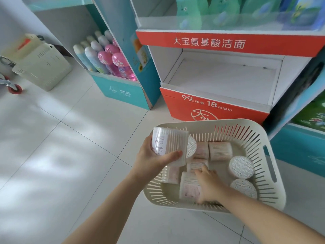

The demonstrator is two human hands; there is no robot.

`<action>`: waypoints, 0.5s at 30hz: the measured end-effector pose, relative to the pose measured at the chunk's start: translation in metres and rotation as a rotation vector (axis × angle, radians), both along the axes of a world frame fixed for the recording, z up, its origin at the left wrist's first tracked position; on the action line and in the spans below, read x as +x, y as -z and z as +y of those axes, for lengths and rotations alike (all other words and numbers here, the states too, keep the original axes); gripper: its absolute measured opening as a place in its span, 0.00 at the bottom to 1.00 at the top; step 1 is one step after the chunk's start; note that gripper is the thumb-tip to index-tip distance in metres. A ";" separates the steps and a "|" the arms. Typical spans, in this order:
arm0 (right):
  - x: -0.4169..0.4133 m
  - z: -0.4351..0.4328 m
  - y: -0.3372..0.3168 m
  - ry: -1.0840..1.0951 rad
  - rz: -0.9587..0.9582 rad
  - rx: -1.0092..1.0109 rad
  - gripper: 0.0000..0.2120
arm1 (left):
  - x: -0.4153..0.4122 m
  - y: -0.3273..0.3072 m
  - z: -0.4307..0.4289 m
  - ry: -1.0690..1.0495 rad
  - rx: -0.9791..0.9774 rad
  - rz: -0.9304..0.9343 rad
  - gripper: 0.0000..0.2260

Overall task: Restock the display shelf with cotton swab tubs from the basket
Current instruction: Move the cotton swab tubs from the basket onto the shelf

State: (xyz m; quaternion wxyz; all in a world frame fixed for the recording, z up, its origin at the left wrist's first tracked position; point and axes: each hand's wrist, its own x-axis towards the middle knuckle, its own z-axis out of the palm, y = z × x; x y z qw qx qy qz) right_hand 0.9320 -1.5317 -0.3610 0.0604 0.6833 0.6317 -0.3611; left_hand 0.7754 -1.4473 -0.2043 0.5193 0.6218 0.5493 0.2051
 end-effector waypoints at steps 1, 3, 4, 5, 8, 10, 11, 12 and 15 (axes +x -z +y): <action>0.005 -0.002 -0.004 0.052 0.048 -0.010 0.42 | 0.006 -0.003 0.001 0.004 0.005 -0.007 0.27; 0.015 -0.002 -0.013 0.136 0.131 -0.008 0.41 | 0.017 -0.006 0.002 0.007 0.009 -0.016 0.27; 0.020 -0.001 -0.018 0.170 0.154 -0.015 0.41 | 0.023 -0.007 0.002 0.009 0.010 -0.017 0.28; 0.025 0.000 -0.023 0.216 0.178 -0.030 0.41 | 0.027 -0.009 0.003 0.009 0.009 -0.016 0.28; 0.047 0.001 -0.038 0.471 0.428 -0.167 0.37 | 0.038 -0.017 0.004 -0.006 0.003 -0.031 0.19; 0.066 -0.005 -0.054 0.663 0.758 -0.274 0.34 | 0.042 -0.022 0.003 -0.026 -0.030 -0.072 0.13; 0.075 -0.009 -0.064 0.740 0.893 -0.307 0.31 | 0.043 -0.026 0.002 -0.039 -0.059 -0.100 0.14; 0.083 -0.012 -0.074 0.788 0.996 -0.321 0.27 | 0.044 -0.029 0.002 -0.055 -0.094 -0.129 0.16; 0.106 -0.014 -0.098 0.874 1.183 -0.294 0.37 | 0.047 -0.038 0.003 -0.139 -0.235 -0.210 0.31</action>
